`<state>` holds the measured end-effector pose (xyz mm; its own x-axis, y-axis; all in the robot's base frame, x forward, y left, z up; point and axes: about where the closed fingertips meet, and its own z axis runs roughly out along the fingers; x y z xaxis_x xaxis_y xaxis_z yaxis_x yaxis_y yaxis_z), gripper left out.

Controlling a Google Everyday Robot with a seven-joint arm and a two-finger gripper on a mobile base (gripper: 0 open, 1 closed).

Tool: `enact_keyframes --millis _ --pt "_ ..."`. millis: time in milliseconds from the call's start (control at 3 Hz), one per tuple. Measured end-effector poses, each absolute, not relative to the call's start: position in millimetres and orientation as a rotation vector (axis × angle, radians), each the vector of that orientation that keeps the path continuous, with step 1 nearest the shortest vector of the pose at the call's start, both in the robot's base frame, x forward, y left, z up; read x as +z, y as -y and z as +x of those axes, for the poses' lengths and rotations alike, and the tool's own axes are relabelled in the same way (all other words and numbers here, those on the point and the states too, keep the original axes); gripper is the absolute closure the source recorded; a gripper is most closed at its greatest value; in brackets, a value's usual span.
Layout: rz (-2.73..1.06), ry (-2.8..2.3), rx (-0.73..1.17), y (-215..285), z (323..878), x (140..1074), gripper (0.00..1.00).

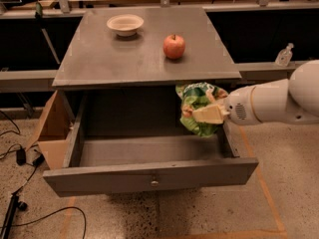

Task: Pick green rice chip bag from top drawer and place on counter

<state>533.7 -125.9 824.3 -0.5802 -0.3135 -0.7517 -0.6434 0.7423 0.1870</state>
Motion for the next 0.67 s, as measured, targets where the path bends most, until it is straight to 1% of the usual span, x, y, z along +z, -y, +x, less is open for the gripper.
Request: enact_keyframes --millis 333,667 --pt "-0.761 -2.115 0.616 143.2 507.2 905.2 1.0" --pt "-0.813 -1.973 0.692 166.6 480.5 985.6 1.0"
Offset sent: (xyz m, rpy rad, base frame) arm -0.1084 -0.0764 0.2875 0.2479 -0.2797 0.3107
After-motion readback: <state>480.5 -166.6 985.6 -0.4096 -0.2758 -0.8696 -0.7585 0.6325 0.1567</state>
